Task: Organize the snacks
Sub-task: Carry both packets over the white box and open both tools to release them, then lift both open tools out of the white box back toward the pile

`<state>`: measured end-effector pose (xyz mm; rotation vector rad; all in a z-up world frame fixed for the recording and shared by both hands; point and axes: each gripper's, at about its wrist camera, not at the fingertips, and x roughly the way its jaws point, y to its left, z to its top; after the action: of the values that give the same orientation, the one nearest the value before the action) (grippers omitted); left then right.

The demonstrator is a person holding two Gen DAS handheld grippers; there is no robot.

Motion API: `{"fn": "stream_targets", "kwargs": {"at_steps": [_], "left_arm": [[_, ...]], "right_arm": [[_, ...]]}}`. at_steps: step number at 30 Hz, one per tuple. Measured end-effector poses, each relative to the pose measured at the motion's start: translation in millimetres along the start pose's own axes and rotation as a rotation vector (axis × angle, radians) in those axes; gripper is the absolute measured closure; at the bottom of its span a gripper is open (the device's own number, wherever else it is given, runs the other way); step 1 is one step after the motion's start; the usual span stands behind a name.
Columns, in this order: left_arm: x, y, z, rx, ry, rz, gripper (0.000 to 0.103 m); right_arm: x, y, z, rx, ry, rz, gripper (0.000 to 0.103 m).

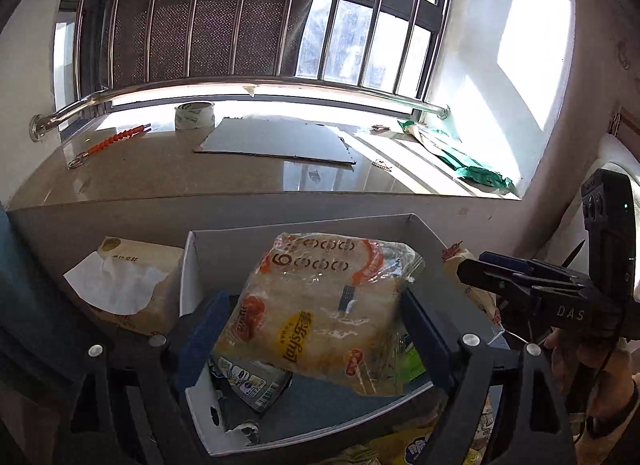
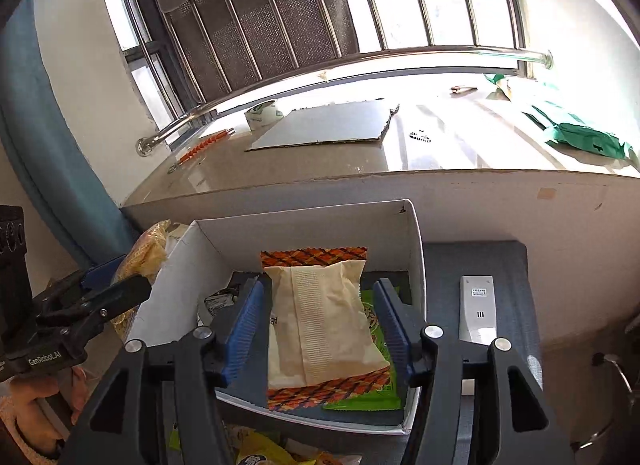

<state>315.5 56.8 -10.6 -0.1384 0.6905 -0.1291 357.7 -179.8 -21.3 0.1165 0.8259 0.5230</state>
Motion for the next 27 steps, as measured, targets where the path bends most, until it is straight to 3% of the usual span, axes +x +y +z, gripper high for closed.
{"fn": "stream_targets", "kwargs": {"at_steps": [1,2,6,11,17,27], "left_arm": [[1,1,-3,0.000,0.005,0.000,0.000],[-1,2,-6,0.000,0.006,0.007,0.000],[-14,7,-13,-0.004,-0.011,0.036,0.000],[-39,14,-13,-0.013,-0.046,0.013,0.000],[-86,15,-20,0.023,-0.116,0.037,0.000],[-164,-10,-79,0.084,-0.217,0.002,0.000]], "right_arm": [[2,-4,0,0.023,-0.001,0.018,0.003],[-1,-8,-2,0.043,-0.022,0.036,0.001],[-12,-13,-10,0.044,-0.077,0.024,0.000],[-28,-12,-18,0.036,-0.087,0.036,0.000],[-77,-3,-30,-0.010,-0.168,0.051,0.000],[-164,18,-91,-0.096,-0.277,0.097,0.000]]}}
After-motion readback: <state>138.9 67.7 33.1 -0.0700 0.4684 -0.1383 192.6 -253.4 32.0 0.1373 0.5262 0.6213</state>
